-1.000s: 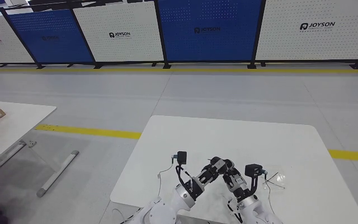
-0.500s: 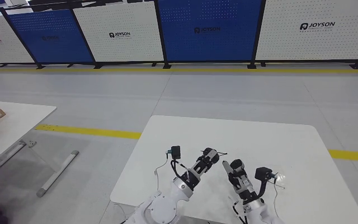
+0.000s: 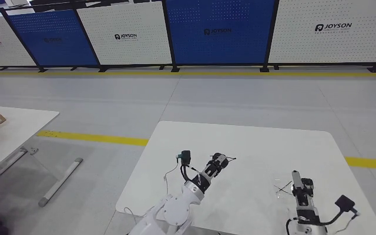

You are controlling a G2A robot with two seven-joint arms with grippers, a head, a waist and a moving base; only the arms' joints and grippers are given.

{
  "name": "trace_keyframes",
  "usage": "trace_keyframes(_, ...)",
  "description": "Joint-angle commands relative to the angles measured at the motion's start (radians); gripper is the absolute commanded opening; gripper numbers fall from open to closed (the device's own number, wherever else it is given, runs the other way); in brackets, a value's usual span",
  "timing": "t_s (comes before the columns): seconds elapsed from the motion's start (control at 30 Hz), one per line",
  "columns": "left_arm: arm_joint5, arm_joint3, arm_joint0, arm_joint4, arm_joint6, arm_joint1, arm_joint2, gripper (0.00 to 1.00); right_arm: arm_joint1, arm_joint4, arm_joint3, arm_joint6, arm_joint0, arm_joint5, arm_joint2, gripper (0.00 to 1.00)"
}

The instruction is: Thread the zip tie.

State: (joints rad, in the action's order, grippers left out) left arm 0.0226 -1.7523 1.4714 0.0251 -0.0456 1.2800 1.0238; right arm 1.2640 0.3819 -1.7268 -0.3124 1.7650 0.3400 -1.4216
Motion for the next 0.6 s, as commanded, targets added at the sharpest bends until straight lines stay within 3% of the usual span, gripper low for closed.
trace_keyframes(0.0, -0.003, 0.018, -0.01, 0.017, 0.002, 0.003, -0.005, 0.0, -0.012, -0.058, -0.01, -0.014, 0.018, 0.0, -0.039, 1.0)
trace_keyframes(0.17, -0.009, 0.056, -0.025, 0.024, -0.014, 0.009, -0.016, 0.0, -0.034, -0.175, -0.038, -0.033, 0.056, 0.0, -0.104, 1.0)
trace_keyframes(0.23, -0.017, 0.07, -0.033, 0.037, -0.013, 0.012, -0.018, 0.0, -0.035, -0.181, -0.039, -0.033, 0.058, 0.0, -0.106, 1.0)
trace_keyframes(0.3, -0.014, 0.072, -0.037, 0.076, 0.035, 0.014, -0.025, 0.0, -0.035, -0.181, -0.039, -0.033, 0.058, 0.0, -0.106, 1.0)
trace_keyframes(0.57, -0.014, 0.072, -0.037, 0.076, 0.035, 0.014, -0.025, 0.0, -0.035, -0.181, -0.039, -0.033, 0.058, 0.0, -0.106, 1.0)
